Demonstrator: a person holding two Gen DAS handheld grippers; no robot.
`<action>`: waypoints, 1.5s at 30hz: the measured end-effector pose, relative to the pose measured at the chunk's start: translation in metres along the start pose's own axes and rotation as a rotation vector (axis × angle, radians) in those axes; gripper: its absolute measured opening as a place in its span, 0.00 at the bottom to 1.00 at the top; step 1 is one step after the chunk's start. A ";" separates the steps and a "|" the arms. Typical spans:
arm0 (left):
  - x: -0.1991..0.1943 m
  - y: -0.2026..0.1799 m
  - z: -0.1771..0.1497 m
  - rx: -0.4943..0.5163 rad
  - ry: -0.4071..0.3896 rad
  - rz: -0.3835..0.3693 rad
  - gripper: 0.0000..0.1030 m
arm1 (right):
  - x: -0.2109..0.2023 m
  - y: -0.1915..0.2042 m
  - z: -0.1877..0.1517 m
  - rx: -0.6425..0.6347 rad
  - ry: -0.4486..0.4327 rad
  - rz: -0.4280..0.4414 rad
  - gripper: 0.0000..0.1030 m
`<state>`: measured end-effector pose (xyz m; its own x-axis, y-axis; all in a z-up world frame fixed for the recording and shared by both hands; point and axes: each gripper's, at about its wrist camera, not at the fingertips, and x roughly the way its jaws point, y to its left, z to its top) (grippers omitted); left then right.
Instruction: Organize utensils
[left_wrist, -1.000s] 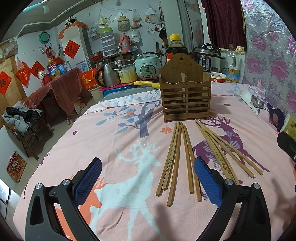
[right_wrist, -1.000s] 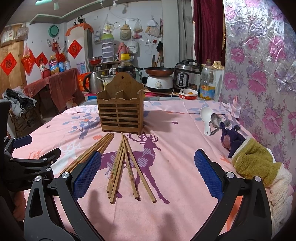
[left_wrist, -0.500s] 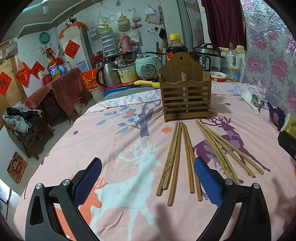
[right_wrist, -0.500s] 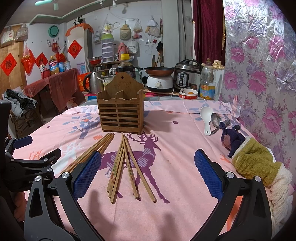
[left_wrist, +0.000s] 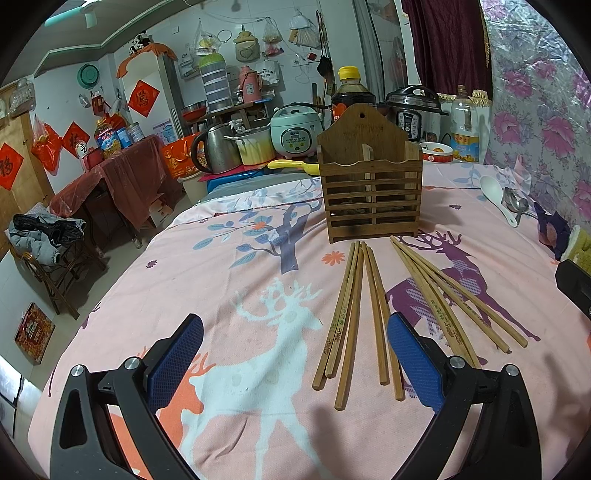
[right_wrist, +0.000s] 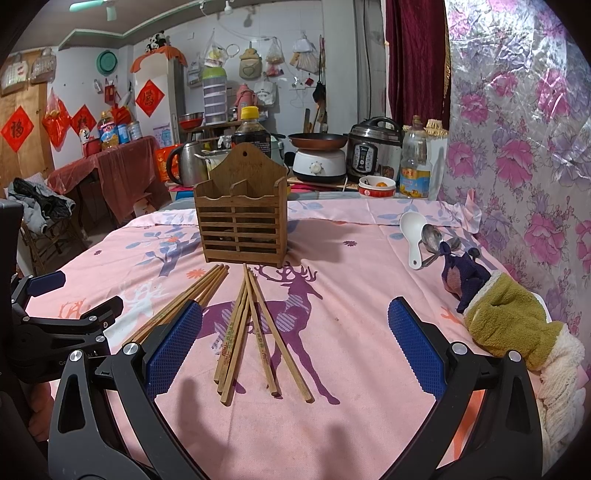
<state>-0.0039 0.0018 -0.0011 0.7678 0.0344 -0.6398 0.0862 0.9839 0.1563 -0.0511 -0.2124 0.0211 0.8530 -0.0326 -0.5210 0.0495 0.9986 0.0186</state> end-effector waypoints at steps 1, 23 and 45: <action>0.000 0.000 0.000 0.000 0.000 0.000 0.95 | 0.000 0.000 0.000 0.000 0.000 0.000 0.94; 0.020 0.030 -0.006 -0.072 0.071 -0.004 0.95 | 0.006 0.005 -0.011 0.009 0.022 -0.036 0.94; 0.049 0.046 -0.043 0.067 0.311 -0.096 0.95 | 0.018 -0.043 -0.049 -0.002 0.291 0.045 0.94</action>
<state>0.0108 0.0562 -0.0576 0.5246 0.0039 -0.8513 0.1983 0.9719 0.1267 -0.0628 -0.2536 -0.0311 0.6696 0.0247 -0.7423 0.0135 0.9989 0.0454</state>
